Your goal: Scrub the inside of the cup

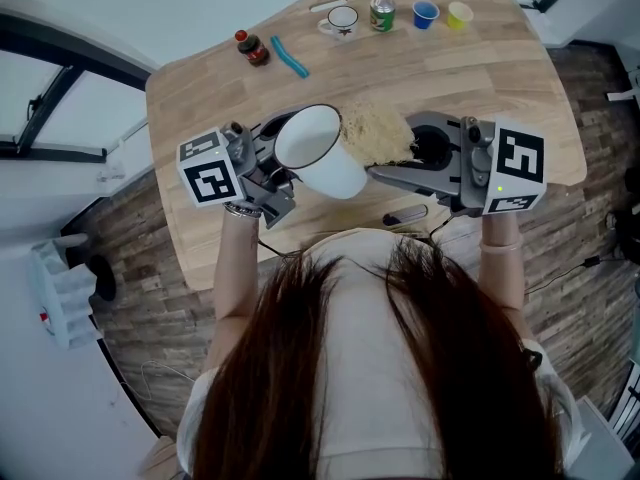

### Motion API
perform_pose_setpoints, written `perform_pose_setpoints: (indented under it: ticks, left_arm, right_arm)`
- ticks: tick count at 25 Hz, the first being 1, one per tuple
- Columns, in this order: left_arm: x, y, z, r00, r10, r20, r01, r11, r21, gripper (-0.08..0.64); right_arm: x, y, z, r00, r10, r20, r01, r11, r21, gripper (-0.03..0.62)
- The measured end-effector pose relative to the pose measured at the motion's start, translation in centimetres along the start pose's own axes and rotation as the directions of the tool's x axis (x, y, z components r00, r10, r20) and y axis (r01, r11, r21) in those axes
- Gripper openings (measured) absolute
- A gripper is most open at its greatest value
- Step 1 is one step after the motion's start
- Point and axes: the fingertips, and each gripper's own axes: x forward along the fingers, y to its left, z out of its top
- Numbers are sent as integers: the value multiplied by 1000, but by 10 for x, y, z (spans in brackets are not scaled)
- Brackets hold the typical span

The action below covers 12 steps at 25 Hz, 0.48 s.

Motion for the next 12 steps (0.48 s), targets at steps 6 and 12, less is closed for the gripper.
perform_pose_setpoints:
  ticks: [6, 12]
  left_arm:
    - [-7, 4, 0, 999, 42, 7, -42, 999, -18, 25]
    - [-16, 14, 2, 995, 102, 11, -102, 994, -29, 25]
  right_arm:
    - [5, 0, -2, 998, -64, 0, 64, 998, -29, 78]
    - [11, -4, -5, 991, -130, -22, 129, 989, -66, 78]
